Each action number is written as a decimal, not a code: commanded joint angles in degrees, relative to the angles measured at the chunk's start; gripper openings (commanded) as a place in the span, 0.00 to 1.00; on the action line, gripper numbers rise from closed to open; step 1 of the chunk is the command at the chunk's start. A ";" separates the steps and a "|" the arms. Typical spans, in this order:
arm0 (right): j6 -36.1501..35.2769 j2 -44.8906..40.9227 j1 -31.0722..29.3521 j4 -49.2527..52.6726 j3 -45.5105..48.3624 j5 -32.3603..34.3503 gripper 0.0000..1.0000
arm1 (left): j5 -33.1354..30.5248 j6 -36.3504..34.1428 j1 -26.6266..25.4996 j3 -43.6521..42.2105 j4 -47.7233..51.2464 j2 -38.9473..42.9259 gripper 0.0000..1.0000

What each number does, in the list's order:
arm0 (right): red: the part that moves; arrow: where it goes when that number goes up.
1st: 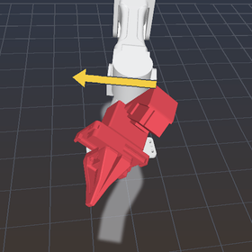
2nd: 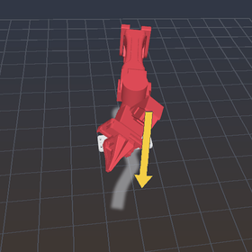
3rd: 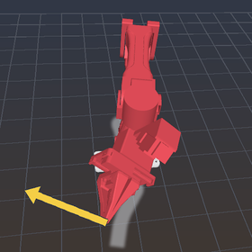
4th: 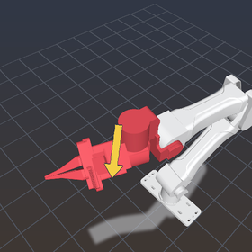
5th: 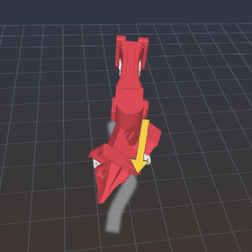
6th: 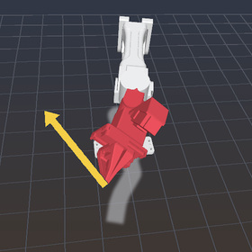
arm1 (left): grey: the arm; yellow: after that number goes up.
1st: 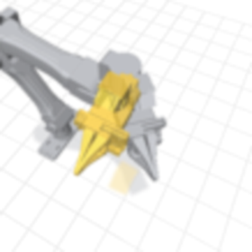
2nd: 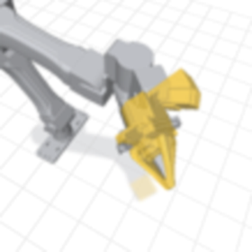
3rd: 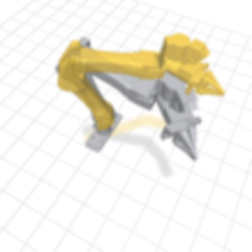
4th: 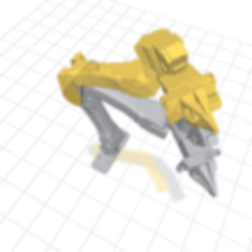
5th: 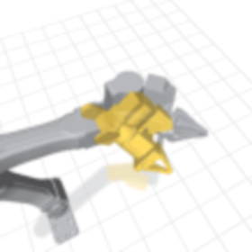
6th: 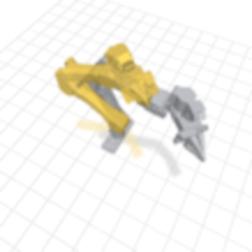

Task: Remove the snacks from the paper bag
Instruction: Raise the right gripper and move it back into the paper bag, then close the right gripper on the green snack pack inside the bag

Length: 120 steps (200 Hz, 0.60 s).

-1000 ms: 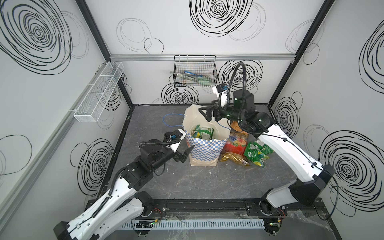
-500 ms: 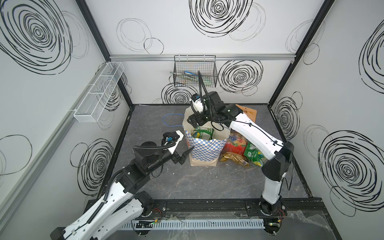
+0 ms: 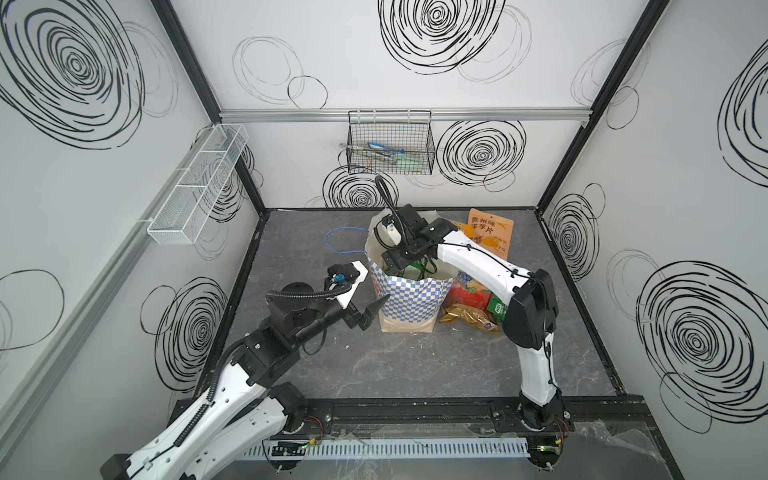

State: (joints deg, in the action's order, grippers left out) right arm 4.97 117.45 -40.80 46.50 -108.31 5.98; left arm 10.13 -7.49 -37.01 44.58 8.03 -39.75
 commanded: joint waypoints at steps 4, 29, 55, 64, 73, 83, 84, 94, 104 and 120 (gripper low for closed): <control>0.08 0.84 0.16 -1.11 4.32 3.34 0.92 | 0.66 0.14 0.19 1.74 -1.88 0.11 0.96; 0.21 0.93 0.78 -4.39 8.50 3.33 0.94 | 0.69 0.18 0.28 1.74 -1.79 -0.15 0.96; 0.49 1.12 1.58 -7.72 12.35 4.30 0.98 | 0.74 0.17 0.36 1.74 -1.79 -0.31 0.96; 0.64 1.36 1.98 -8.71 13.28 3.97 0.99 | 0.75 0.14 0.36 1.74 -1.79 -0.33 0.96; 0.80 1.72 2.36 -9.60 14.10 3.25 0.99 | 0.66 0.14 0.36 1.74 -1.79 -0.33 0.96; 0.91 2.26 2.75 -10.59 14.97 2.20 0.99 | 0.66 0.12 0.41 1.74 -1.79 -0.41 0.96; 0.96 2.39 2.74 -10.75 15.06 2.11 0.99 | 0.63 0.16 0.39 1.74 -1.75 -0.41 0.96; 1.26 3.13 2.99 -11.70 15.87 1.44 0.99 | 0.55 0.18 0.45 1.74 -1.75 -0.42 0.96; 1.49 3.85 3.00 -12.52 16.64 0.78 0.99 | 0.47 0.09 0.45 1.74 -1.70 -0.42 0.96; 2.04 5.21 3.00 -13.43 17.54 -0.38 0.98 | 0.46 0.10 0.44 1.74 -1.78 -0.42 0.96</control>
State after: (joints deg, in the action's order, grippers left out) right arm 5.96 119.83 -38.04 35.83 -92.51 7.70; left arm 10.22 -7.49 -36.99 44.58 8.05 -40.18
